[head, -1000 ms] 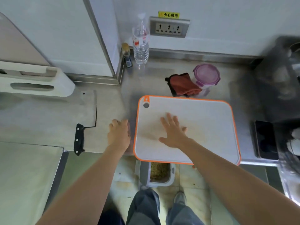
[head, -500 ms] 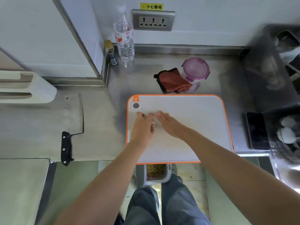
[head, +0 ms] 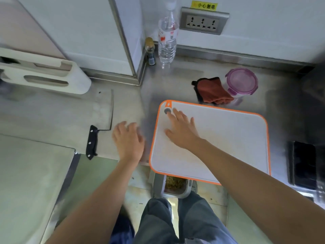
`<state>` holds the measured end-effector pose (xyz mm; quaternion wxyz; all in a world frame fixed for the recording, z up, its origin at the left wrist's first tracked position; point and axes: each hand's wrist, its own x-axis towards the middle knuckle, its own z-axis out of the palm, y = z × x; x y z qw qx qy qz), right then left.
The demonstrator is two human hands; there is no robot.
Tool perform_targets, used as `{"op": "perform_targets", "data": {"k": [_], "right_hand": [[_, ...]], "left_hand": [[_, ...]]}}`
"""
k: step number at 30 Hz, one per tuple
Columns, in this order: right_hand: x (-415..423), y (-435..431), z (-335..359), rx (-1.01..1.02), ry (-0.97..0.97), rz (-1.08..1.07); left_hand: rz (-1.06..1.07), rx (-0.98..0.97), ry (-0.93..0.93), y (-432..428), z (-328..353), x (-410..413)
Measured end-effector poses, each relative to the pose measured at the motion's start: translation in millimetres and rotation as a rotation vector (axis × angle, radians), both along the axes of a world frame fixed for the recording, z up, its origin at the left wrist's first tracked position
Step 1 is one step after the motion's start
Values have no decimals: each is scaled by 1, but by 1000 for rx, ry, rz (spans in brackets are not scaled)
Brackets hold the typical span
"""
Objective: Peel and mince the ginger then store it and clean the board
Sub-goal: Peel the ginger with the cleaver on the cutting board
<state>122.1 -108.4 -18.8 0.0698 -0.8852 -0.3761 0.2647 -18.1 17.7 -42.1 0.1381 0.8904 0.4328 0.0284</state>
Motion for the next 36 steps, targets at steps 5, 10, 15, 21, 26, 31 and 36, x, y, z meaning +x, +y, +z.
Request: {"op": "perform_targets", "data": {"k": [5, 10, 15, 21, 26, 31, 36], "right_hand": [[-7, 19, -17, -55, -110, -20], [-14, 17, -24, 26, -186, -55], [-10, 13, -21, 42, -143, -53], [0, 5, -8, 342, 69, -252], [5, 0, 34, 522, 528, -593], [28, -35, 40, 544, 1117, -937], [35, -75, 34, 712, 1137, -1043]], "left_hand": [[460, -126, 194, 40, -4, -38], [432, -121, 163, 47, -10, -49], [324, -231, 5, 43, -5, -49], [338, -428, -367, 12, 19, -33], [207, -912, -548, -45, 44, 11], [82, -1409, -453, -87, 59, 44], [-213, -1488, -290, -103, 60, 53]]}}
